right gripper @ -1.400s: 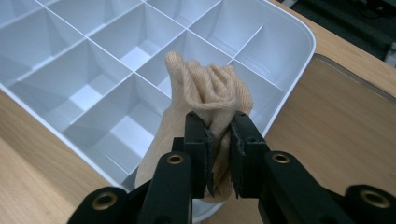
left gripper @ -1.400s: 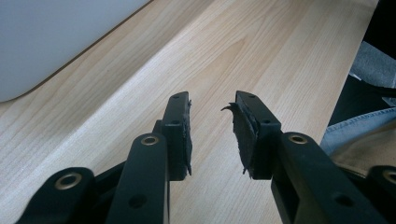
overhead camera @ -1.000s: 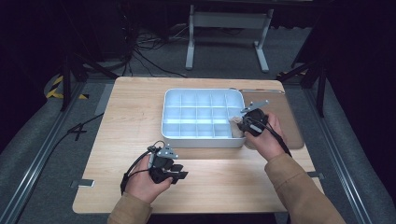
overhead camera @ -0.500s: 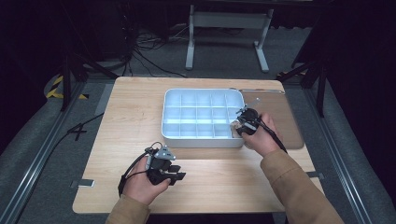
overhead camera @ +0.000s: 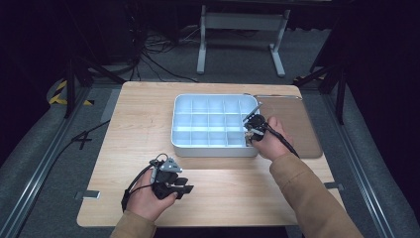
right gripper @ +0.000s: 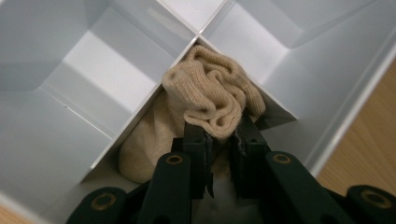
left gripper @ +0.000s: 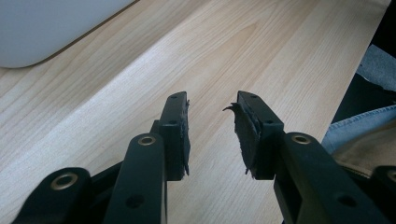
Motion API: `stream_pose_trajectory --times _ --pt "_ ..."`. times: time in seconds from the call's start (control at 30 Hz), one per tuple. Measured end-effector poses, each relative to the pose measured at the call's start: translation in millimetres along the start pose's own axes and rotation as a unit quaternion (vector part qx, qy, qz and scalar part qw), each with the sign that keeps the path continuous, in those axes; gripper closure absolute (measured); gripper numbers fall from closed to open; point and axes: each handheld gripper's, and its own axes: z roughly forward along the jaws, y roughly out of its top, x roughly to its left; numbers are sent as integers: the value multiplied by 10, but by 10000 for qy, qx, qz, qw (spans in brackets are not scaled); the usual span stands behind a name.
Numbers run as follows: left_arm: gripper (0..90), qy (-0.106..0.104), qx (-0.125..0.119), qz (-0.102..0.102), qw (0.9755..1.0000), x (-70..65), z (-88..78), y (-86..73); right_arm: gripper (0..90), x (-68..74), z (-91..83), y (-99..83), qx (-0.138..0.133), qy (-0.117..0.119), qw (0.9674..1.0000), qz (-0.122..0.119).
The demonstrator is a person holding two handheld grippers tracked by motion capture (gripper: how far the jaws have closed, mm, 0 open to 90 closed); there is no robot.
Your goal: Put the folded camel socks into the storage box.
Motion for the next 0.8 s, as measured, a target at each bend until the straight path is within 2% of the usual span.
stream_pose_trajectory --times 0.1,0.4,0.47,0.5,0.53,0.67,0.8 --pt "653 1 6 10 10000 7 -8 -4 781 -8 51 7 47 68 9999 98" --pt "650 -13 -15 -23 10000 18 -4 2 744 6 14 -17 -49 69 10000 31" --pt "642 -21 -43 -3 10000 25 5 11 666 12 -47 -33 -167 161 9997 72" --pt "642 -23 -41 -18 10000 26 9 12 585 12 -80 -42 -210 156 9996 59" --pt "641 -33 -38 7 10000 30 14 15 567 5 -114 -51 -289 169 9994 78" --pt "640 -47 -25 18 10000 26 22 26 556 -31 -287 -110 -716 265 9969 168" --pt "639 -46 -25 34 10000 29 21 30 530 -55 -411 -180 -1000 343 9942 195"
